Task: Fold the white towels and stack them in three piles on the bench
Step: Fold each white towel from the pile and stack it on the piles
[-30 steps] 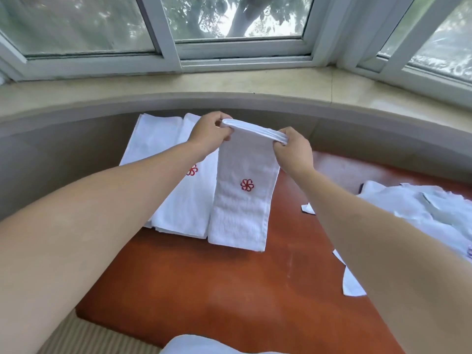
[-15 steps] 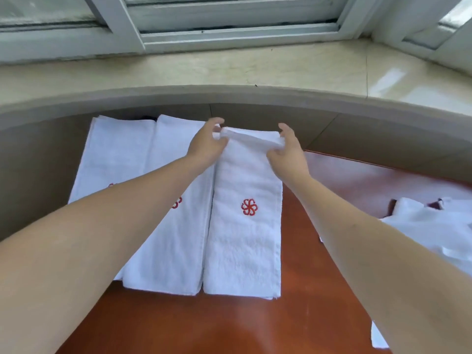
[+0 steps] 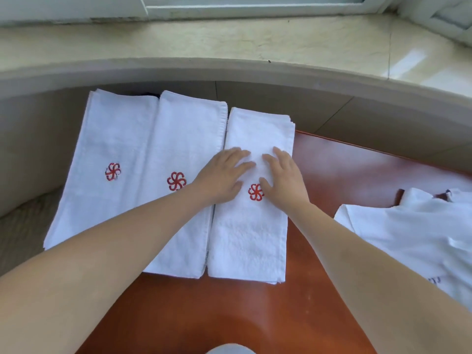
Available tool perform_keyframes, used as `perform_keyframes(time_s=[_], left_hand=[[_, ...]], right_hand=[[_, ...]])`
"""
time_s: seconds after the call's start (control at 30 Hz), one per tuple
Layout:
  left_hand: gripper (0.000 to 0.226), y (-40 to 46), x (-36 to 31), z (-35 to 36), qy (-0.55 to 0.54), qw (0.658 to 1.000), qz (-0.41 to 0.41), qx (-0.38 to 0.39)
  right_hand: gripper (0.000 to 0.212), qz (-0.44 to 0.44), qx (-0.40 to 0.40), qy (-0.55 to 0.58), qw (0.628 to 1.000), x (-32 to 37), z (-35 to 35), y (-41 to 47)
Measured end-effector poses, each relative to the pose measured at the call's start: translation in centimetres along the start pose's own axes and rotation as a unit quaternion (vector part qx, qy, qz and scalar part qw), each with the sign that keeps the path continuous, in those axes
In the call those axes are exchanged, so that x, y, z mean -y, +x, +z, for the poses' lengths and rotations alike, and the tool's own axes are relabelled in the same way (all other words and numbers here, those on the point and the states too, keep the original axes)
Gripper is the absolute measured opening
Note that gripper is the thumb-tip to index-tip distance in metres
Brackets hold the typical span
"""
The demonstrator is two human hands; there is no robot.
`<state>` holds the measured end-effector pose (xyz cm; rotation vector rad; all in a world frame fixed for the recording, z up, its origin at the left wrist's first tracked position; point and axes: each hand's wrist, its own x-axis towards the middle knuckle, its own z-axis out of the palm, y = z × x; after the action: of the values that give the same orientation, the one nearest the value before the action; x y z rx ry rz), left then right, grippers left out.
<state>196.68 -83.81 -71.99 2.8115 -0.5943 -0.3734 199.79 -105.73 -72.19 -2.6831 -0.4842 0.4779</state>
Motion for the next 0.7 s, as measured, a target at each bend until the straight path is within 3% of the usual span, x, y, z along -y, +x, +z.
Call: perform_keyframes(time_s=[0.13, 0.3, 0.5, 0.7], left_hand=[[0.074, -5.5, -2.6, 1.9, 0.068, 0.991, -0.002, 0.116], [0.085, -10.4, -5.5, 3.6, 0.070, 0.986, -0.050, 0.145], [0.068, -15.9, -9.2, 4.7, 0.061, 0.985, -0.079, 0.141], [0.062, -21.6, -13.8, 4.2, 0.012, 0.973, -0.127, 0.193]], right_hand=[[0.068, -0.005, 0.058, -0.045, 0.997, 0.0, 0.9, -6.3], [0.072, 0.010, 0.129, -0.061, 0.990, 0.7, 2.9, -13.7], [0.072, 0.011, 0.159, -0.067, 0.985, 1.9, 4.1, -20.5], [0.062, 0.015, 0.234, -0.093, 0.968, 3.3, 3.2, -25.8]])
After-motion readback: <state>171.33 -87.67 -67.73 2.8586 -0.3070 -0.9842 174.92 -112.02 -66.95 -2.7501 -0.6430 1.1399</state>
